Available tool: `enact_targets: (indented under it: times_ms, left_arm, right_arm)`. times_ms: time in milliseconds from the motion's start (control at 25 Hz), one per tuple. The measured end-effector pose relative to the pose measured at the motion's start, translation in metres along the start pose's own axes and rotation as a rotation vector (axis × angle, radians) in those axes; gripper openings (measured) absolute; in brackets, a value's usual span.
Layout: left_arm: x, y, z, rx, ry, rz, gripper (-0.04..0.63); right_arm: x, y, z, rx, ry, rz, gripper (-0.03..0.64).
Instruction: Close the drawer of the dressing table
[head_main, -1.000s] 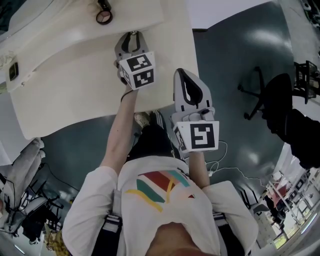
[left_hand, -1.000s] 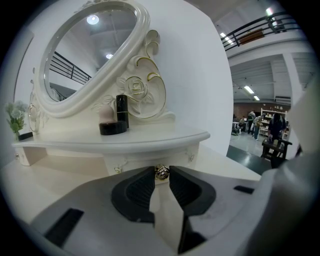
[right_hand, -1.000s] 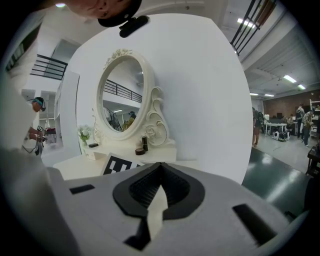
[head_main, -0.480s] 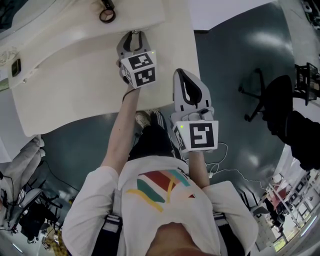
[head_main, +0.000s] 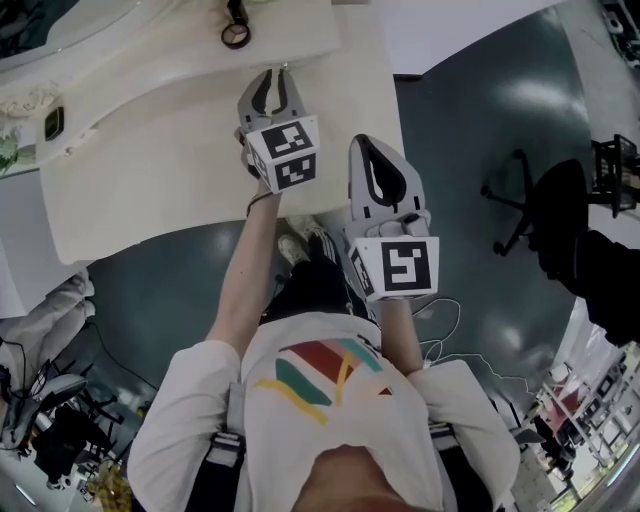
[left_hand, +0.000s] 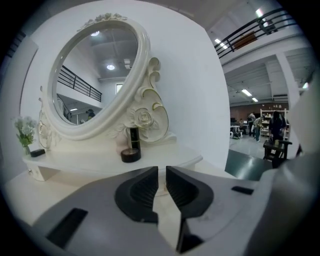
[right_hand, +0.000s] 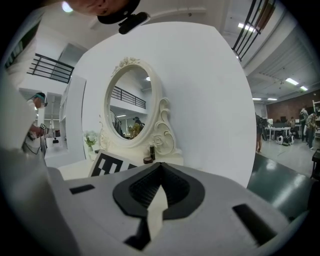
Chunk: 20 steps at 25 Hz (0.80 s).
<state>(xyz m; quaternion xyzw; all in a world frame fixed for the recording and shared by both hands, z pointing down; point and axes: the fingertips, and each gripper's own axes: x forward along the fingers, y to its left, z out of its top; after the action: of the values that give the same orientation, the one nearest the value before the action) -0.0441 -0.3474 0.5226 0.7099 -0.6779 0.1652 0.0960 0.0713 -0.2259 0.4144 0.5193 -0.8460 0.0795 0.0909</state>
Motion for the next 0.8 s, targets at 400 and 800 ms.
enact_targets:
  times_ms: [400, 800]
  left_arm:
    - [-0.079, 0.051, 0.094, 0.043, -0.168, 0.092, 0.014]
    - [-0.194, 0.133, 0.165, -0.072, -0.319, 0.192, 0.012]
  right_arm:
    - [-0.017, 0.038, 0.074, -0.083, -0.142, 0.047, 0.000]
    - [-0.031, 0.105, 0.149, -0.130, -0.282, 0.172, 0.000]
